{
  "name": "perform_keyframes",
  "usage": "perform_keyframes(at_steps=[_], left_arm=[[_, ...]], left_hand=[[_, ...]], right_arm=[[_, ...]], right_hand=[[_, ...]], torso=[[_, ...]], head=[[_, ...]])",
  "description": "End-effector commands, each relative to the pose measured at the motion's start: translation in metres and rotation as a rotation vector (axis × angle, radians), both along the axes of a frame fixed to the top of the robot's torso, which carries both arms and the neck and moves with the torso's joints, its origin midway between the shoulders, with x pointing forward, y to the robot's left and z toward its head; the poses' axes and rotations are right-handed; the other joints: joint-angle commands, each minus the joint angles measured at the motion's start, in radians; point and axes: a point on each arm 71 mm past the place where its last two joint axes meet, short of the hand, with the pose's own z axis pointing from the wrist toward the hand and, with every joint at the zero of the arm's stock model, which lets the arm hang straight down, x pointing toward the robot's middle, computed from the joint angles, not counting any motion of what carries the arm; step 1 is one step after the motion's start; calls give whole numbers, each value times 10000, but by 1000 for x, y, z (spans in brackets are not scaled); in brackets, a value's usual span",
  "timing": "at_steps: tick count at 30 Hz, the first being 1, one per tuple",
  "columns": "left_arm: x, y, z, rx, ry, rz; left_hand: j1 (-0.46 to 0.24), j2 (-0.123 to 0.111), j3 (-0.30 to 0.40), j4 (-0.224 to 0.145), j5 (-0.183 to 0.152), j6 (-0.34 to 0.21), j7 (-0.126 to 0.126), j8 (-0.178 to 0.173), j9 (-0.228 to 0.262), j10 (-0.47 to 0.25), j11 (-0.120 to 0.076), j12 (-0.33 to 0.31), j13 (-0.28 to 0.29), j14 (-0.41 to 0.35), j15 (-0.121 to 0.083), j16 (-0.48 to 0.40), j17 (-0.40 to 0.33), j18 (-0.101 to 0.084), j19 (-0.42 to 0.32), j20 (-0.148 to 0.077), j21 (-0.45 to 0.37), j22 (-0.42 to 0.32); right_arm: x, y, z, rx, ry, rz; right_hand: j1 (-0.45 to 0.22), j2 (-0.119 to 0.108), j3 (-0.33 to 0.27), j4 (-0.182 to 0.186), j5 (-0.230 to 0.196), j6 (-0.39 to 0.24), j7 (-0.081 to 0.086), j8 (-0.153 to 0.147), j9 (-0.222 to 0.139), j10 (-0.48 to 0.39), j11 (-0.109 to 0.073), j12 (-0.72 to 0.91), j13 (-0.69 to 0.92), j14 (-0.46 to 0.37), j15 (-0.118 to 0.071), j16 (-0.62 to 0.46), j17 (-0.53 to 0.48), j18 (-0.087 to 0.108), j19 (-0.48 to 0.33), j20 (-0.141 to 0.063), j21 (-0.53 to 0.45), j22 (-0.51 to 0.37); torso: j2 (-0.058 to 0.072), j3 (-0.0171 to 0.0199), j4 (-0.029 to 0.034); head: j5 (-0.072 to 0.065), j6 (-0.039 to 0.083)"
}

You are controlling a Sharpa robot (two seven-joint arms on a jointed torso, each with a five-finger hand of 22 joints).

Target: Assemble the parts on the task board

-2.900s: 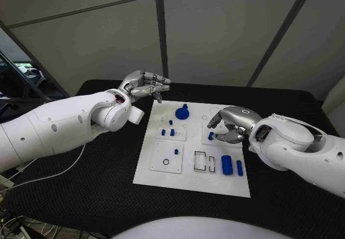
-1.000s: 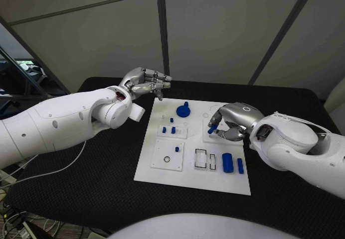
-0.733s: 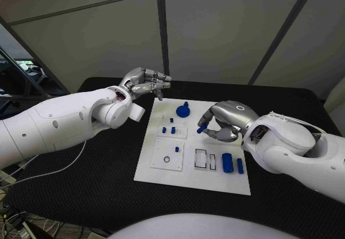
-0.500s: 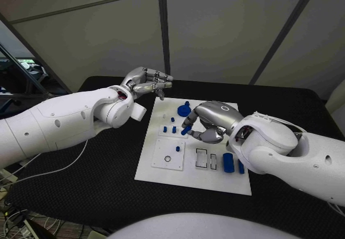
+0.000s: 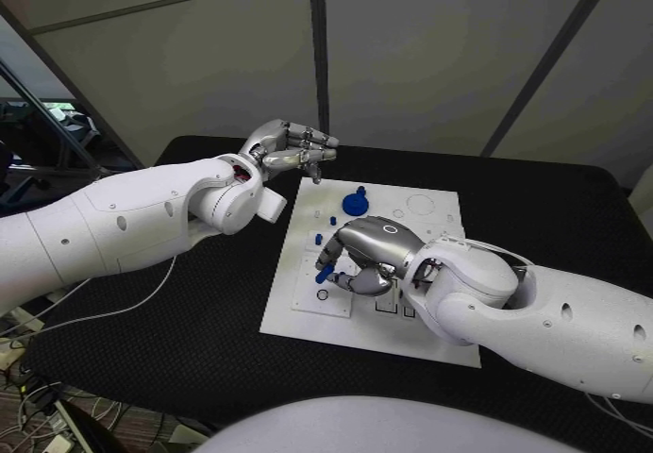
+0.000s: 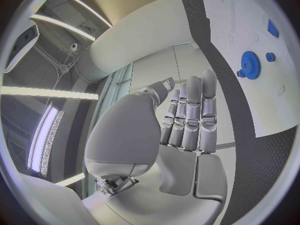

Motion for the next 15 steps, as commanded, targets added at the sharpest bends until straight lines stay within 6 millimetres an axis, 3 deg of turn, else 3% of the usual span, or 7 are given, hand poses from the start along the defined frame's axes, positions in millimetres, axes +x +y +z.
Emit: perform_keyframes(at_steps=[1, 15], left_arm=[[0, -1, 1, -63, -53, -96], [0, -3, 1, -74, -48, -130]], left_hand=[[13, 81, -50, -27, 5, -86, 0, 14, -14, -64, -15, 43, 14, -59, -20, -58, -14, -44, -41, 23, -56, -11], [13, 81, -50, -27, 5, -86, 0, 14, -14, -64, -15, 43, 14, -59, -20, -58, -14, -44, -41, 23, -56, -11]], right_arm=[[-1, 3, -7, -221, 243, 318], [0, 10, -24, -984, 127, 478]], right_hand=[[-53, 25, 60, -10, 46, 27, 77, 23, 2, 31, 40, -45, -6, 347, -43, 46, -7, -110, 25, 18, 47, -6], [-56, 22, 62, -16, 55, 19, 82, 17, 0, 25, 45, -58, -8, 350, -39, 66, 20, -109, 18, 21, 45, -11]], torso=[[-11, 8, 2], [4, 10, -10]], head=[[82, -49], [145, -121]])
